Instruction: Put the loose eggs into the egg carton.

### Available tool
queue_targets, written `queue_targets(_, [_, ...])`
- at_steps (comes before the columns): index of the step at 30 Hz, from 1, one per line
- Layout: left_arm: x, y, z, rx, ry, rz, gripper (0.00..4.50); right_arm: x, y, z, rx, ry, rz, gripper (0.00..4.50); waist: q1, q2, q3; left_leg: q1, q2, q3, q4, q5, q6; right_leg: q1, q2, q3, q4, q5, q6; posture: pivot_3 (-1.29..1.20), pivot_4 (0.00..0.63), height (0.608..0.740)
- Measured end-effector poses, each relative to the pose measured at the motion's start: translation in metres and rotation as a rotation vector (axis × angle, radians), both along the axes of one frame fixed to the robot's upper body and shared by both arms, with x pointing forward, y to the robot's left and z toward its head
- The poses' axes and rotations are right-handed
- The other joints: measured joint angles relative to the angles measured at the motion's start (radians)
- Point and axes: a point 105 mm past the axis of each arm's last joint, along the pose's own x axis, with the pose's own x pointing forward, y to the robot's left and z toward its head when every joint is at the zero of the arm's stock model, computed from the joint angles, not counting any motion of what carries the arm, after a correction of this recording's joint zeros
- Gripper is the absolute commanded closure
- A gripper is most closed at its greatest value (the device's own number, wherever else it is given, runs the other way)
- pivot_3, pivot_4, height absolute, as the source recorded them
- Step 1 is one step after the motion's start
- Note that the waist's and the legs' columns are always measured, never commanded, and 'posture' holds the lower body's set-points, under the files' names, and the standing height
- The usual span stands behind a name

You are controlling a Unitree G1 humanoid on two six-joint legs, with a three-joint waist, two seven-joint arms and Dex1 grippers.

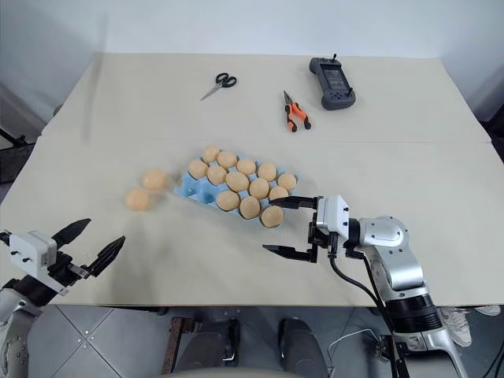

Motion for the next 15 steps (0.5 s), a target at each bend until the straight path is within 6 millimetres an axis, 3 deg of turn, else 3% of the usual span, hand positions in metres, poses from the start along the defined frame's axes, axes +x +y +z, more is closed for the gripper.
queue_targets(5, [0.018, -0.004, 0.008, -0.035, -0.022, 0.031, 0.1, 0.004, -0.021, 0.007, -0.036, -0.019, -0.048, 0.0, 0.001, 0.0, 0.0, 0.0, 0.0, 0.0, 0.0, 0.0, 0.0, 0.0, 0.0, 0.0, 0.0, 0.0, 0.0, 0.0, 0.15, 0.74])
queue_targets(10, [0.051, -0.015, 0.023, -0.059, -0.059, 0.019, 0.1, 0.008, -0.037, 0.005, -0.038, -0.003, -0.1, 0.0, 0.0, 0.0, 0.0, 0.0, 0.0, 0.0, 0.001, 0.0, 0.0, 0.0, 0.001, -0.001, 0.002, 0.0, 0.0, 0.0, 0.15, 0.74])
queue_targets(15, [0.078, -0.016, 0.011, -0.054, 0.01, 0.036, 0.1, 0.007, -0.039, 0.002, -0.031, 0.008, -0.127, 0.0, -0.008, 0.0, 0.0, 0.0, 0.0, 0.002, 0.001, 0.0, 0.0, -0.001, 0.001, 0.0, 0.003, 0.001, 0.001, 0.0, 0.15, 0.74])
